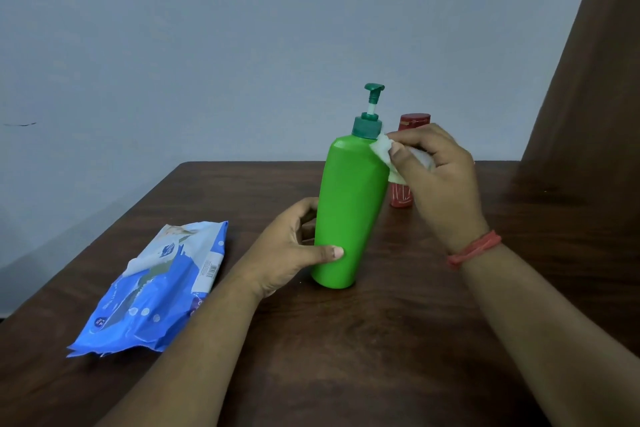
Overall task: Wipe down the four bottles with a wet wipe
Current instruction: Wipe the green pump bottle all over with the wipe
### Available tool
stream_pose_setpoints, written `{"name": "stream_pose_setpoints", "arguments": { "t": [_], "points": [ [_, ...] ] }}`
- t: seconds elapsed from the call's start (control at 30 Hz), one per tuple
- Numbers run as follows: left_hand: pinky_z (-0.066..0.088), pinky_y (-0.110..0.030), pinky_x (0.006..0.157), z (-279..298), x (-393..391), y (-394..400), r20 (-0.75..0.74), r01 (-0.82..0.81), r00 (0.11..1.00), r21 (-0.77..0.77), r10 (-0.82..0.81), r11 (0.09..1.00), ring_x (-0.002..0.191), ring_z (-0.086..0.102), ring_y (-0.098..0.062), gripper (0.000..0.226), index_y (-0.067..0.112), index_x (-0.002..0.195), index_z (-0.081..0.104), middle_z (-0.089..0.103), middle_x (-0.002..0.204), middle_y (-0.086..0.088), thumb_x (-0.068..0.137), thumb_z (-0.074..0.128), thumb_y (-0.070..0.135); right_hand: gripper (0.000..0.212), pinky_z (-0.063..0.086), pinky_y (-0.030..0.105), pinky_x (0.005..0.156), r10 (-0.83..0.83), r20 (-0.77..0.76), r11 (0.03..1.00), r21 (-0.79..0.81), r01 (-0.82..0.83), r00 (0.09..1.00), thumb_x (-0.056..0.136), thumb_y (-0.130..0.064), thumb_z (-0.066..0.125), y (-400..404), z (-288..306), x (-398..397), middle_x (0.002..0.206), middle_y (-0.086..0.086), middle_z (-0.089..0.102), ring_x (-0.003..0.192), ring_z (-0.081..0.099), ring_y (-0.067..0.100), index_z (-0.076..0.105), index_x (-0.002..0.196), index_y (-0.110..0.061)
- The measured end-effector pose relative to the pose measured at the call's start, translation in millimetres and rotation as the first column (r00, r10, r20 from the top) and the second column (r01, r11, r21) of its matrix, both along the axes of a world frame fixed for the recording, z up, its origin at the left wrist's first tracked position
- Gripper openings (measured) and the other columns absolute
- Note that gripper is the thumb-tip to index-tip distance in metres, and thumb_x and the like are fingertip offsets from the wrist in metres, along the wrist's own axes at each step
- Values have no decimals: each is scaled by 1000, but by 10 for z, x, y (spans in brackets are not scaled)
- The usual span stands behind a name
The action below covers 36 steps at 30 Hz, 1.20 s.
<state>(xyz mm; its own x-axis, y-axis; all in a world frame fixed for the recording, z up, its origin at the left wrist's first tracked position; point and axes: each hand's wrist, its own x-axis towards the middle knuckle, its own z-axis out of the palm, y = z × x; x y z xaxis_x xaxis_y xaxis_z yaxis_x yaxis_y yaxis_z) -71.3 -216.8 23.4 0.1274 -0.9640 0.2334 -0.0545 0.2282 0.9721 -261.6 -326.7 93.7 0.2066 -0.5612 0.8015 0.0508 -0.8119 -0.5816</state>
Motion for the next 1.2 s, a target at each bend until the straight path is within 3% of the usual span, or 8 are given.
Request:
{"name": "stream_pose_setpoints", "arguments": {
  "t": [0.1,0.23,0.47,0.73,0.87,1.0,1.1,1.2],
  "points": [
    [56,-31,88,-18,-8,-19,-31,-11,999,-7,11,1000,116,67,-19,61,16,123,59,72,121,-1,71,82,-6,8,42,29,84,-316,-91,877,-409,253,944,92,-7,67,57,-64,6,94,6,65,91,59,23,73,97,-8],
    [57,-34,86,-67,-10,-47,-134,-40,990,-14,38,999,108,68,-20,55,7,121,59,74,112,-6,69,79,0,5,47,42,78,-399,-294,782,-604,155,869,91,-7,67,132,-344,139,91,8,64,87,56,30,72,93,-8],
    [58,-34,87,-111,10,-86,-214,-98,972,10,98,995,110,68,-18,56,5,120,60,73,115,-7,69,83,6,14,49,45,76,-285,-522,796,-596,-105,804,95,-21,63,82,-456,211,91,1,64,87,56,26,75,99,-15],
    [57,-31,83,-139,44,-96,-305,-46,951,-9,41,999,101,69,-17,44,7,113,62,73,105,-5,73,78,-2,25,49,40,74,-224,-551,848,-517,-118,804,95,-32,55,114,-487,227,90,-2,62,87,54,20,76,101,-19],
    [58,-35,76,-85,79,-102,-456,-60,888,24,64,998,88,67,-21,32,7,108,59,69,99,-11,79,63,20,17,48,39,73,-185,-572,839,-515,-175,799,95,-27,63,102,-510,214,90,-2,62,86,54,20,77,100,-19],
    [55,-37,74,-59,32,-120,-389,-193,897,76,207,978,87,70,-20,30,8,106,63,74,96,-7,83,76,22,11,43,35,76,-233,-593,735,-626,-260,771,92,-22,70,160,-501,230,90,-1,62,86,54,22,77,100,-21],
    [58,-38,71,-35,30,-122,-387,-233,889,81,246,969,85,71,-21,24,8,107,65,74,97,-8,85,71,17,9,45,37,71,-278,-525,770,-622,-139,805,91,-21,72,187,-475,235,86,-1,62,82,53,22,77,97,-19],
    [57,-37,69,-54,50,-120,-370,-258,888,91,274,962,83,71,-21,12,10,103,66,75,94,-9,91,68,13,10,49,39,70,-175,-622,762,-576,-295,763,93,-21,69,141,-528,244,89,1,62,83,56,22,77,98,-16]
  ]
}}
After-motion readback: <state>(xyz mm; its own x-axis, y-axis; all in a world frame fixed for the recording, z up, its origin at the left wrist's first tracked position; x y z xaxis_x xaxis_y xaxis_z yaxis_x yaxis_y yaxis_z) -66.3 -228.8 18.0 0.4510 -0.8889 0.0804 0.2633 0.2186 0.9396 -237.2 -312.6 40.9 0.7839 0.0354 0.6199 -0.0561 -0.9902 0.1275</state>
